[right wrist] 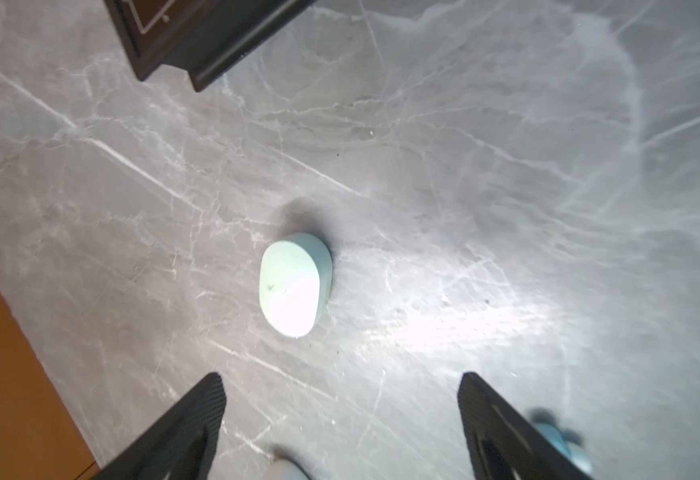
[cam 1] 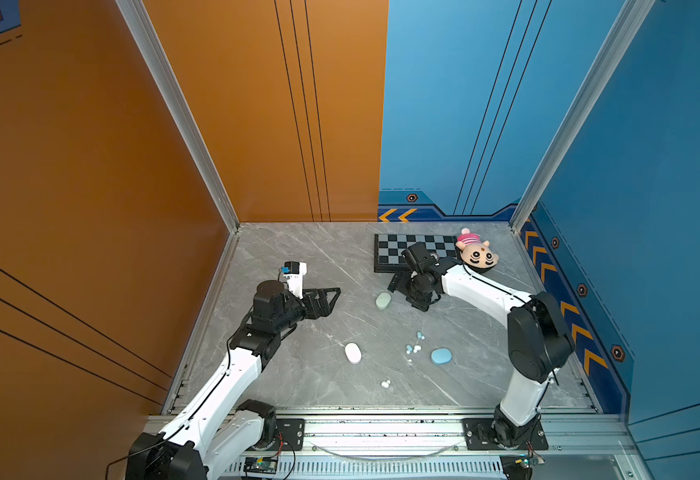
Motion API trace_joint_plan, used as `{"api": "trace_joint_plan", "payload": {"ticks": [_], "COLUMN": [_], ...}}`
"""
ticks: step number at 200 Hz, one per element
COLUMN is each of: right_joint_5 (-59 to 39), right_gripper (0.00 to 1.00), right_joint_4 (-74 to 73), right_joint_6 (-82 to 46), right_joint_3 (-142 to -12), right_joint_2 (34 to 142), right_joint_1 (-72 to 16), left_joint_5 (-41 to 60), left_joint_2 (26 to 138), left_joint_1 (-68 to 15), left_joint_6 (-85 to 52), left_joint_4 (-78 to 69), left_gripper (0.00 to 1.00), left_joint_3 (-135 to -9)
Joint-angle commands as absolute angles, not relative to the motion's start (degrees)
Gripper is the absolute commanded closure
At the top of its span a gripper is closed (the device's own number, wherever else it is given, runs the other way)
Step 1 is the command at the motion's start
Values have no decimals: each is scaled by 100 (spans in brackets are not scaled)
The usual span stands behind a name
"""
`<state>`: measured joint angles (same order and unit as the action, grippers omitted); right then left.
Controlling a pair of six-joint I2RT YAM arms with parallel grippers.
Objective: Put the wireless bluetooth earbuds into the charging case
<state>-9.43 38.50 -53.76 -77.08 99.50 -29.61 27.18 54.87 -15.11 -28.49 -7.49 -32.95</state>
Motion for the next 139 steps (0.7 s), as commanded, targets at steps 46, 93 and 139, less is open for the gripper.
{"api": "trace_joint_plan", "payload": {"ticks": [46, 93, 139], "right_joint_5": [-1022, -1273, -1760], "right_gripper": [10, 10, 10], "right_joint_4": [6482, 6337, 5600], "right_joint_6": [-3108, -3557, -4734], "right_joint_3": [-7275, -6269, -4985], "right_joint_2": [8651, 8002, 7511], "right_joint_1": [-2351, -2206, -2252], "left_joint_5": [3425, 2740, 2100], "left_joint_2": [5354, 5361, 5510], "left_joint_1": [-2675, -3744, -4529], "left_joint_6": [-1237, -119, 109], "left_joint_4": [-1048, -385, -342], "left_gripper": [5, 5, 4], "left_joint_3": [-3489, -3741, -3726]}}
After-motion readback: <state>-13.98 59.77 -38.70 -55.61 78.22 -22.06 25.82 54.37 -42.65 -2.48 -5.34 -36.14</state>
